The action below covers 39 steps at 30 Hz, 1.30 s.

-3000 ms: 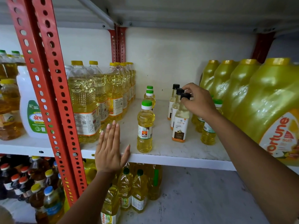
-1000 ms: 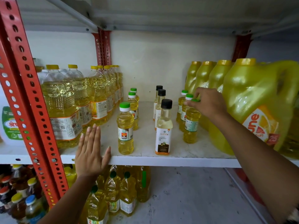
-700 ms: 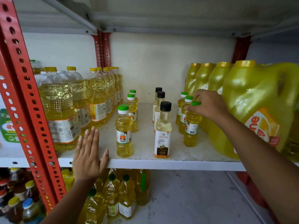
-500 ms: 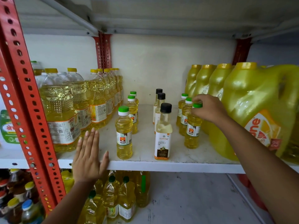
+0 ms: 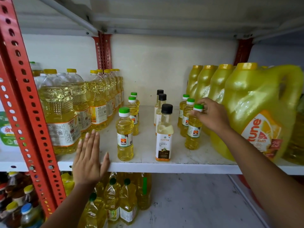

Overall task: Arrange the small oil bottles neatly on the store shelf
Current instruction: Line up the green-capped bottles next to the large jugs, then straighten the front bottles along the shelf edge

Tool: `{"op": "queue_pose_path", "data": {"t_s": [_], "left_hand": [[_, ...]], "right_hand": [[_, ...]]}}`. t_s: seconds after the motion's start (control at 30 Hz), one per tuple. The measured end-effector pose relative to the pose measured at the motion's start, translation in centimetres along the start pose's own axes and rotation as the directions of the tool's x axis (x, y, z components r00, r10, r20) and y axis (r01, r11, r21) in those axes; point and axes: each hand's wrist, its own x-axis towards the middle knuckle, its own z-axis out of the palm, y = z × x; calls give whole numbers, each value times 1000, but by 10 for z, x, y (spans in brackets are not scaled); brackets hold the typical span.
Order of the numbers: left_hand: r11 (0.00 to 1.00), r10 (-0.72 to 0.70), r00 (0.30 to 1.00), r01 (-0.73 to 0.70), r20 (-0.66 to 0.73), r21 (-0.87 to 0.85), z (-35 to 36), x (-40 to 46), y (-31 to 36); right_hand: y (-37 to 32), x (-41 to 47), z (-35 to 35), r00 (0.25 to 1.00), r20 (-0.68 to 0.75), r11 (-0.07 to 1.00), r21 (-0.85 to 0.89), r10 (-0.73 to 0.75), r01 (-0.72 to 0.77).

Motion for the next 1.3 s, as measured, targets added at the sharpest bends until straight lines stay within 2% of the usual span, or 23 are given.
{"op": "queue_pose_path", "data": {"t_s": [0.43, 0.8, 0.87, 1.0, 1.17, 1.3], "left_hand": [[1000, 8, 1000, -8, 12, 2, -3, 0, 1], [999, 31, 991, -34, 131, 23, -8, -1, -2], [999, 25, 993, -22, 114, -26, -12, -1, 6], [973, -52, 994, 71, 92, -220, -19, -4, 46], [823, -267, 954, 299, 137, -483, -19, -10, 78], [763, -331, 930, 363, 159, -534, -9, -12, 77]], "right_hand": [[-7, -29, -29, 996, -10, 995, -36, -89, 89], [7, -47, -33, 992, 88, 996, 21, -87, 85], [12, -55, -29, 995, 66, 993, 92, -81, 75], [34, -94, -2, 994, -107, 977, 210, -8, 31], [61, -134, 39, 994, -82, 982, 183, 69, -53], [65, -138, 53, 983, -130, 976, 193, 127, -100]]}}
